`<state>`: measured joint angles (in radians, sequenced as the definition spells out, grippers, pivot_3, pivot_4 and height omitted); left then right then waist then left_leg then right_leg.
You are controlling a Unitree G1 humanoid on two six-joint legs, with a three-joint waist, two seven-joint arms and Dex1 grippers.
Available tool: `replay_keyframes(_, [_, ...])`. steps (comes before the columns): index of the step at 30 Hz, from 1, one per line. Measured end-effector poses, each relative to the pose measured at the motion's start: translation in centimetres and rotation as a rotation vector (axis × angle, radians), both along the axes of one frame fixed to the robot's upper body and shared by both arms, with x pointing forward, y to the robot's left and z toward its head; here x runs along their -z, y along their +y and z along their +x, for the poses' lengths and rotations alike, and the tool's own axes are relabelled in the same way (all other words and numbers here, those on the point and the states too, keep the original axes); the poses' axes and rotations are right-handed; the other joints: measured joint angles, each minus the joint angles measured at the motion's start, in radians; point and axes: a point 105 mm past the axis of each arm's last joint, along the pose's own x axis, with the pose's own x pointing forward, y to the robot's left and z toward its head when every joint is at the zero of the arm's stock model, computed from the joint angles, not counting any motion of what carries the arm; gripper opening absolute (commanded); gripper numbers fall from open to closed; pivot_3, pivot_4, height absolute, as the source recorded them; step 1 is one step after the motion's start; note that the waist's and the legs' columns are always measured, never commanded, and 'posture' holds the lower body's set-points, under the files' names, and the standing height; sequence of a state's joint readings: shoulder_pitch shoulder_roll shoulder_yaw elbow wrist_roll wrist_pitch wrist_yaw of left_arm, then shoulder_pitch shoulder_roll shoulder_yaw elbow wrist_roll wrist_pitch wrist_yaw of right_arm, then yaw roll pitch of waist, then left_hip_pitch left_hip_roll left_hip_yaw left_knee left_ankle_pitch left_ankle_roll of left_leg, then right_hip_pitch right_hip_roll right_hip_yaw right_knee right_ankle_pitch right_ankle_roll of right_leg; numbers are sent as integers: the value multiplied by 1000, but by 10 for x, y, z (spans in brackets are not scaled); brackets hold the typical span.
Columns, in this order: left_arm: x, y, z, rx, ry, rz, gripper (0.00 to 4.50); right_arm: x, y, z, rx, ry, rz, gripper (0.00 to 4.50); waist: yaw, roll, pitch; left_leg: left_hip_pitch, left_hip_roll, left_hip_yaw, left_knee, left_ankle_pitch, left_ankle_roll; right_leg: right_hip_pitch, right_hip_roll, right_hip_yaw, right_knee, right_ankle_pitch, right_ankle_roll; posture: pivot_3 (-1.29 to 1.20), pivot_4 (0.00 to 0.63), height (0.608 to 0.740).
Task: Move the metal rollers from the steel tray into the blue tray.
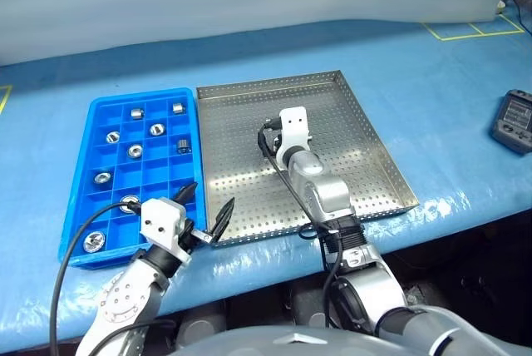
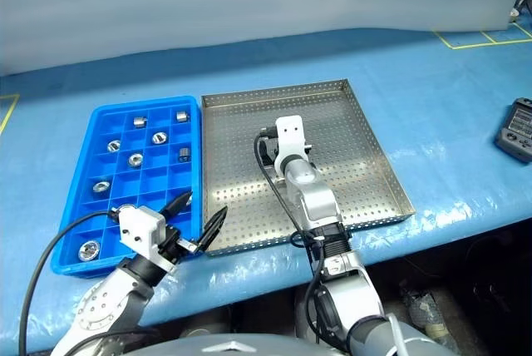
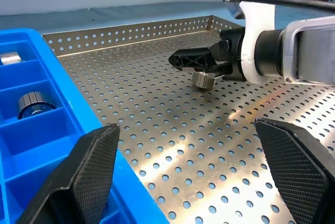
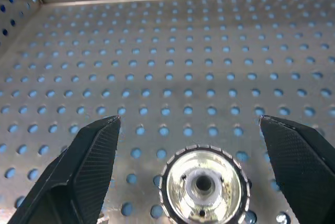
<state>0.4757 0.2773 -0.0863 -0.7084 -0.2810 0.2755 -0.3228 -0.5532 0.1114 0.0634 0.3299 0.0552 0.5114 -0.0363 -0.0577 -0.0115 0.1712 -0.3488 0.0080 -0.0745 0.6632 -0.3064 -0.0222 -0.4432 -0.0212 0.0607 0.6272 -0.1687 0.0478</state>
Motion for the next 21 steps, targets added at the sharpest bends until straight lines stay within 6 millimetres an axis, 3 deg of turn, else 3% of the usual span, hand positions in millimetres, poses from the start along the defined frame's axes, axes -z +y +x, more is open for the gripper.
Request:
replay_keyframes(9, [6, 3, -4, -31, 31, 4, 4500, 8, -9, -18, -2, 26, 10, 1697, 8, 0, -1, 1, 0, 0, 0, 0, 0, 1, 0, 0, 0, -4, 3, 97, 150, 740])
replay_keyframes(16, [8, 4, -5, -37, 39, 5, 4500, -4, 7, -30, -102, 10, 12, 1708, 10, 0, -1, 1, 0, 0, 0, 0, 0, 0, 1, 0, 1, -4, 3, 103, 150, 740])
replay_keyframes(21, [8, 4, -5, -41, 38, 5, 4500, -45, 41, -29, -247, -102, 46, 1708, 11, 1, -1, 1, 0, 0, 0, 0, 0, 0, 1, 0, 1, -4, 3, 125, 150, 740])
